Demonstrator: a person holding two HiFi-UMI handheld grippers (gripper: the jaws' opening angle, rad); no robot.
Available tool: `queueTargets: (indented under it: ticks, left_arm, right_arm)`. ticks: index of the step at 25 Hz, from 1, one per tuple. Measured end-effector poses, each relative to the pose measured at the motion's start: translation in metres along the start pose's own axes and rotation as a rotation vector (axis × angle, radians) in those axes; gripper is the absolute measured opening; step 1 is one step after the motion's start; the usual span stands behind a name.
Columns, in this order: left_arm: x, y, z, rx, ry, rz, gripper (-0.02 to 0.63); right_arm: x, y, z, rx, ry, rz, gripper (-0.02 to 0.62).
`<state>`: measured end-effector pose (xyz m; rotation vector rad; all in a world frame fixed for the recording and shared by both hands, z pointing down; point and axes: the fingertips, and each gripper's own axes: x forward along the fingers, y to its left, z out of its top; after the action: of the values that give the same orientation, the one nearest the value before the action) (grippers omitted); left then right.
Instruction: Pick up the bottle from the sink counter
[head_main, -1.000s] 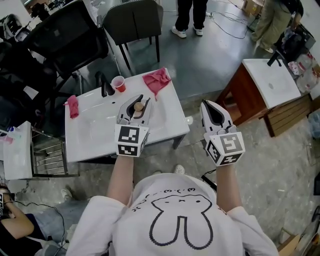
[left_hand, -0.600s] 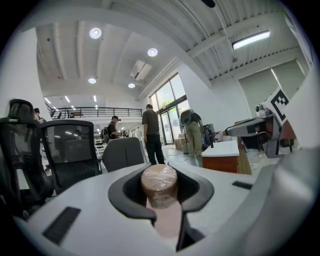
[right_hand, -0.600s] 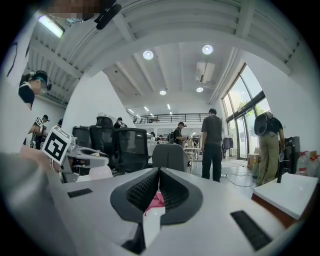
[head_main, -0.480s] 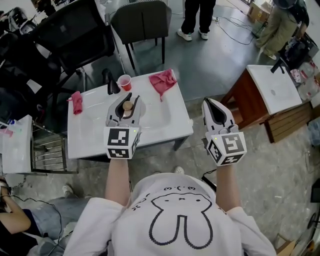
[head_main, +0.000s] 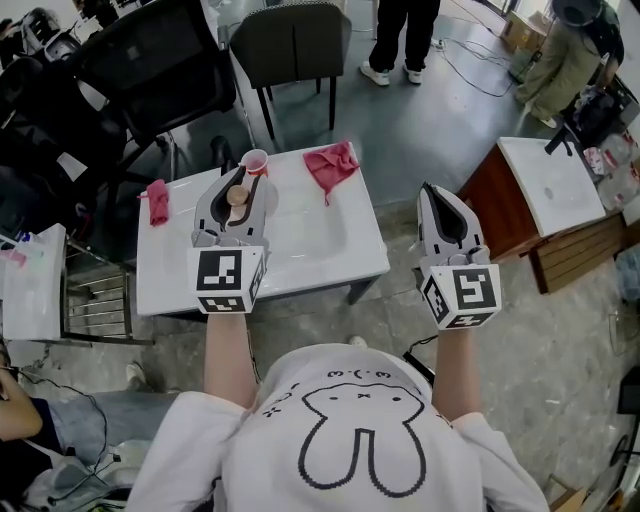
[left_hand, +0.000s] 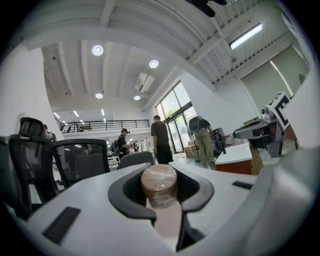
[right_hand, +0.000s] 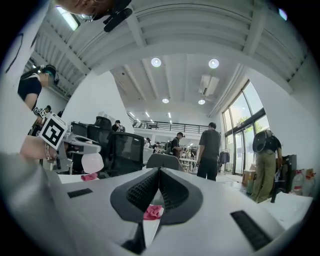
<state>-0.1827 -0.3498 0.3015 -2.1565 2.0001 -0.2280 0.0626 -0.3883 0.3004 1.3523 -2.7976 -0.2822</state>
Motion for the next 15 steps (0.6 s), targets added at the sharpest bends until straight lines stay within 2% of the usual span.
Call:
queueTargets:
  ticks: [10,15]
  left_arm:
    - [0.004,0.013,0.042,0.063,-0.062,-0.003,0.106]
    - [0.002,0.018,0.061,0.082,-0.097,-0.002,0.106]
  right_arm:
    - [0.004,-0.017,0.042,-0.046,-0.091,-0.058,0.029]
    - [0.005,-0.015,0.059,-0.079,-0.113,-0.059,0.029]
